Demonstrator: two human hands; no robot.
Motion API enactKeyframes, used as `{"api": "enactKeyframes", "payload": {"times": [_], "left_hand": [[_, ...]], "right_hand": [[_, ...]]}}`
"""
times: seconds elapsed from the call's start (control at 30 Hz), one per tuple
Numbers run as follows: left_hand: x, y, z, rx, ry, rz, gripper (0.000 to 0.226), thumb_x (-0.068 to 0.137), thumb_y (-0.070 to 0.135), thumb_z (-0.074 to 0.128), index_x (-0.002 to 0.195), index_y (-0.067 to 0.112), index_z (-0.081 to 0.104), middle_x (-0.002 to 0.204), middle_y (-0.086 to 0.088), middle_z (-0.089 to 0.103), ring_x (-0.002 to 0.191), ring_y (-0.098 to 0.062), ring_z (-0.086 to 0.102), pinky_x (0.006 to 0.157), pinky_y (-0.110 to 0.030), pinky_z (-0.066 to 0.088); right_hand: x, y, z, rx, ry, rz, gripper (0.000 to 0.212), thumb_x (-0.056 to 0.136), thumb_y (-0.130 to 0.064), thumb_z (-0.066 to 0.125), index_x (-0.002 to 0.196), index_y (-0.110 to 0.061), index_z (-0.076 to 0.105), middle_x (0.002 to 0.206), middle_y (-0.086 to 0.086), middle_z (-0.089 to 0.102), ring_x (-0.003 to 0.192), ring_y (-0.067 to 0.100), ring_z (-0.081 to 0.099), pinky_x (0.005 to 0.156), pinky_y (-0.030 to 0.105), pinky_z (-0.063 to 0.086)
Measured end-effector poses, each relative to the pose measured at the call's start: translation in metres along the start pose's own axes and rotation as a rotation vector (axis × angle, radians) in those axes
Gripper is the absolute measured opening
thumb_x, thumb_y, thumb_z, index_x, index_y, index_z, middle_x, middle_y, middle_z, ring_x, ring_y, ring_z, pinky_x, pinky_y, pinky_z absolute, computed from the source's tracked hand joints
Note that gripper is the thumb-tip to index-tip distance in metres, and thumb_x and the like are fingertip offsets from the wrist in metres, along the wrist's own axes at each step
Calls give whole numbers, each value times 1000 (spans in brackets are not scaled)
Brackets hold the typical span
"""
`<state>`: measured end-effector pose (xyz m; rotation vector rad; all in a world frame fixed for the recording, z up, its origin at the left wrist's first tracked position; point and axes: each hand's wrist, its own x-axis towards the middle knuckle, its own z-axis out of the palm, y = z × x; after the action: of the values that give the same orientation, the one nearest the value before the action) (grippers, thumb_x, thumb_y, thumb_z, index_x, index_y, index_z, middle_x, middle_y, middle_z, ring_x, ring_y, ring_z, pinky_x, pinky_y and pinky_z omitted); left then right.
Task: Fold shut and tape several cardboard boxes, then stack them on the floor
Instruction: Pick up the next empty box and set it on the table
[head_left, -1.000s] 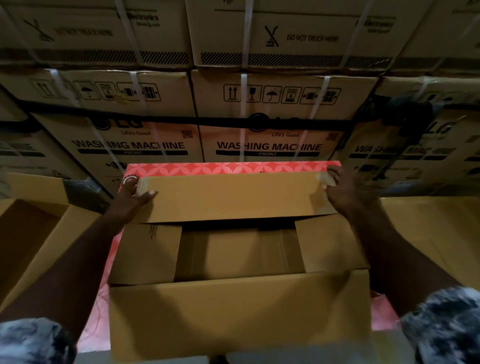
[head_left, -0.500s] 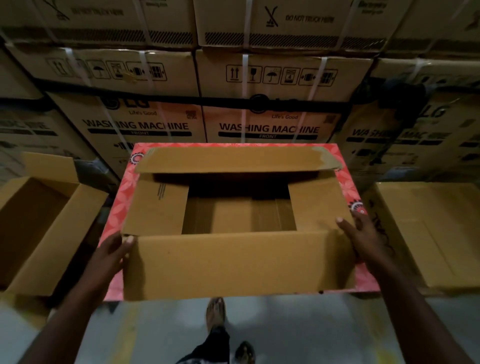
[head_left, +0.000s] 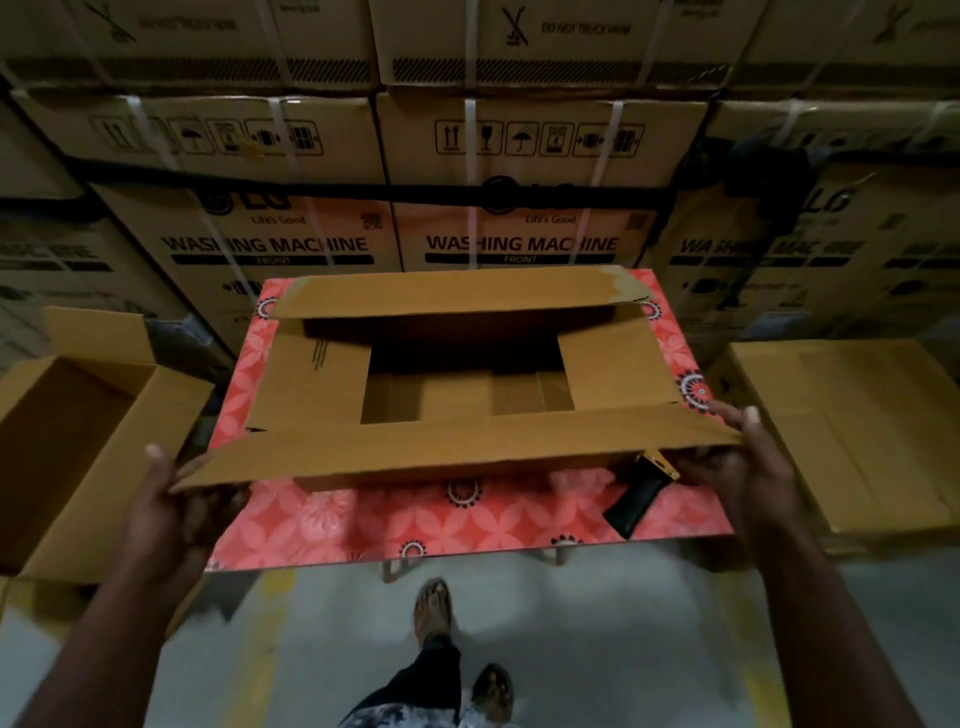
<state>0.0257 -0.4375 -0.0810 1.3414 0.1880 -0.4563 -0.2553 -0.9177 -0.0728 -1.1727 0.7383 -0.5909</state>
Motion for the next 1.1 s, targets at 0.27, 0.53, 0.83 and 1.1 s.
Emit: {"api": "enactKeyframes", "payload": {"times": [0.27,0.53,0.83,1.1], "left_hand": [[17,13,38,275,8,86,38,109,30,40,136,6,51,129,-14,62,119,-27,60,103,-46,44],[31,6,38,771,102,190,36,95,45,64,125,26,64,127,-7,65,112,-27,62,92,-46,50],[72,31,122,1124,-27,788,34,90,24,67,123,16,64,125,-6,63,116,-25,55,93,-30,38],[133,-6,184,1307,-266,760,37,89,37,55,119,20,65,140,-10,56,129,-29,50,107,-54,42]], "right_hand": [[50,-16,50,-111,5,-66,87,74,-82,62,131,-17,45,122,16,69,97,31,72,77,39,58],[85,19,78,-838,15,-83,61,91,-35,72,141,-7,49,128,10,59,111,26,61,89,33,47],[98,4,171,-1163,-52,-632,54,87,-37,56,134,-11,53,132,12,55,124,32,50,102,46,44],[123,51,220,-1500,-284,-452,61,103,-48,41,156,-21,31,168,4,19,155,24,14,121,53,9]]}}
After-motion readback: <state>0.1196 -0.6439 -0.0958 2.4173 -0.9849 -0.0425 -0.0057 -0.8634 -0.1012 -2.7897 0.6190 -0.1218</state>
